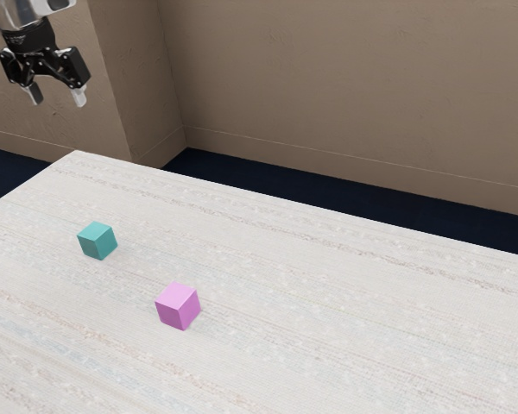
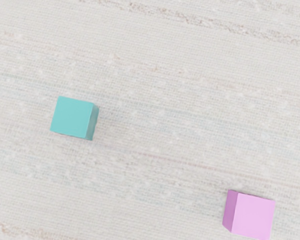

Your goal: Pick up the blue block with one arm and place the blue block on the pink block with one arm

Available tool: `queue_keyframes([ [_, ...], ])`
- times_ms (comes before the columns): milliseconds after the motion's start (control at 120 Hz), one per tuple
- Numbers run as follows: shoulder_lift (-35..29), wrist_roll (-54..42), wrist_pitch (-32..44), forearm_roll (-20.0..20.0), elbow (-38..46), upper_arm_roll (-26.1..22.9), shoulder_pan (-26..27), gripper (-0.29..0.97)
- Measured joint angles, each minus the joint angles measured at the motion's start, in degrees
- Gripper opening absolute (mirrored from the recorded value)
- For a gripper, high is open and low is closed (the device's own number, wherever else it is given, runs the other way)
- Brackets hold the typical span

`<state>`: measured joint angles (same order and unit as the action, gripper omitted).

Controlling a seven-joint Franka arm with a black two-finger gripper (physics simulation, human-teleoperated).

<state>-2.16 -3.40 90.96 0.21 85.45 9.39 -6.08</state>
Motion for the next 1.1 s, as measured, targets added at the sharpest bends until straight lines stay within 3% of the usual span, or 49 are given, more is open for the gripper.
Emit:
queue_keyframes([
  [158, 0.0, 0.0, -0.1, 0.0, -0.5, 0.0, -0.2, 0.68],
  [258, -1.2, 0.0, -5.1, 1.0, -14.6, 0.2, -0.4, 0.68],
  [342, 1.8, -0.4, -7.8, 1.4, -17.9, 4.2, 1.1, 0.68],
  [408, 6.6, -1.1, -7.3, 1.2, -17.4, 6.3, -0.1, 0.68],
  [525, 17.4, -3.3, -3.2, -1.4, -14.5, 7.1, -7.8, 0.68],
  [758, 30.0, -7.3, 9.5, -5.2, -7.4, 6.6, -10.9, 0.68],
  [925, 31.8, -8.5, 21.7, -8.6, 2.8, 6.3, -11.9, 0.68],
  [1100, 31.5, -13.4, 28.2, -10.3, 5.7, 4.9, -12.0, 0.68],
])
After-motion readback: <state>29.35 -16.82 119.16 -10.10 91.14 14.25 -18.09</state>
